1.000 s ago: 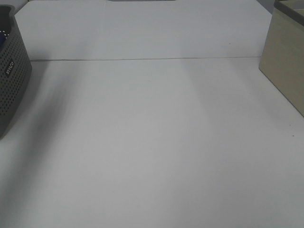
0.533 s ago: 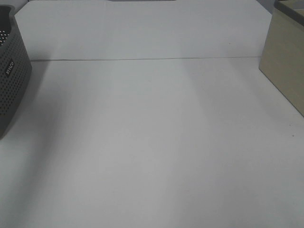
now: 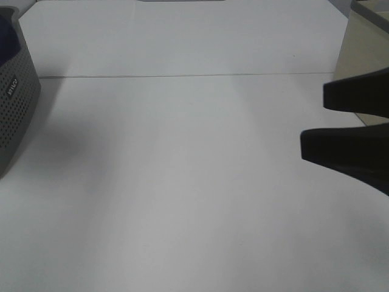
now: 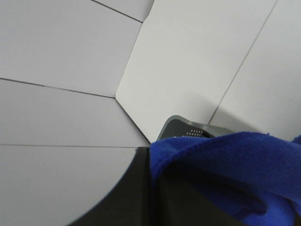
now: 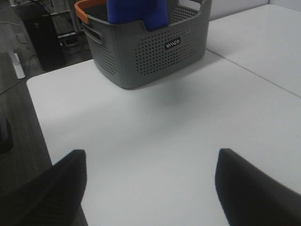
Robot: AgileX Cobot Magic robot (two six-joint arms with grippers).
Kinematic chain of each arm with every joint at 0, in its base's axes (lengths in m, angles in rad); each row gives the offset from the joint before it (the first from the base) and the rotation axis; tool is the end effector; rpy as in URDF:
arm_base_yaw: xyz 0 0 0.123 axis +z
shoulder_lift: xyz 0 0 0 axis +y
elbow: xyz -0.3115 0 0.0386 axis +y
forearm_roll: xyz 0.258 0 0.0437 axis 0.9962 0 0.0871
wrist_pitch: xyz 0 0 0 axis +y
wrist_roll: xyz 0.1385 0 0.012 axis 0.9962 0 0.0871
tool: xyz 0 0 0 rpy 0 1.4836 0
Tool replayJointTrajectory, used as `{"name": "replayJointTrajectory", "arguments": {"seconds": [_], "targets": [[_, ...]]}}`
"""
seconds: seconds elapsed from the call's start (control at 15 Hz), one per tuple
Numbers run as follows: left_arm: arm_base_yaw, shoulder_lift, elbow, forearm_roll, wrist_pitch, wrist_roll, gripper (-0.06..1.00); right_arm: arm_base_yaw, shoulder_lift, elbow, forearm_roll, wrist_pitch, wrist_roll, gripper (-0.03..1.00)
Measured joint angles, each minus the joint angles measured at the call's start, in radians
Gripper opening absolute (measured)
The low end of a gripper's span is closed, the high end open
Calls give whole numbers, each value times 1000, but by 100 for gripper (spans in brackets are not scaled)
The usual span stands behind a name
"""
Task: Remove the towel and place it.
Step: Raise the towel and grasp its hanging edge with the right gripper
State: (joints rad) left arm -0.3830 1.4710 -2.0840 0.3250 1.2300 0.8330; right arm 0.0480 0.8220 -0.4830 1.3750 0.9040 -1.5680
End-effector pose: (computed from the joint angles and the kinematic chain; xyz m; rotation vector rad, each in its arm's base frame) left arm 0.3020 -0.0766 0.5559 1.1542 1.7841 0.6565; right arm 0.1466 0.1144 0.2909 -0.8494 1.7500 0.7296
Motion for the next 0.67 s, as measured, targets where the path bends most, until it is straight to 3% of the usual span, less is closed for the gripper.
{"name": "replayJointTrajectory", "arguments": {"seconds": [0.13, 0.33, 0.4, 0.53, 0.67], "targets": [[-56, 0, 0, 0, 0, 47, 0, 0, 161, -48, 97, 88, -193, 75], [-117, 0, 0, -17, -38, 120, 0, 0, 363, -161, 148, 170, -321, 75], [-153, 0, 0, -48, -78, 176, 0, 0, 505, -269, 154, 233, -361, 75], [-179, 0, 0, -97, -99, 232, 0, 18, 595, -347, 154, 260, -370, 75], [-180, 0, 0, -141, -101, 270, 0, 107, 703, -455, 154, 264, -376, 75]]}}
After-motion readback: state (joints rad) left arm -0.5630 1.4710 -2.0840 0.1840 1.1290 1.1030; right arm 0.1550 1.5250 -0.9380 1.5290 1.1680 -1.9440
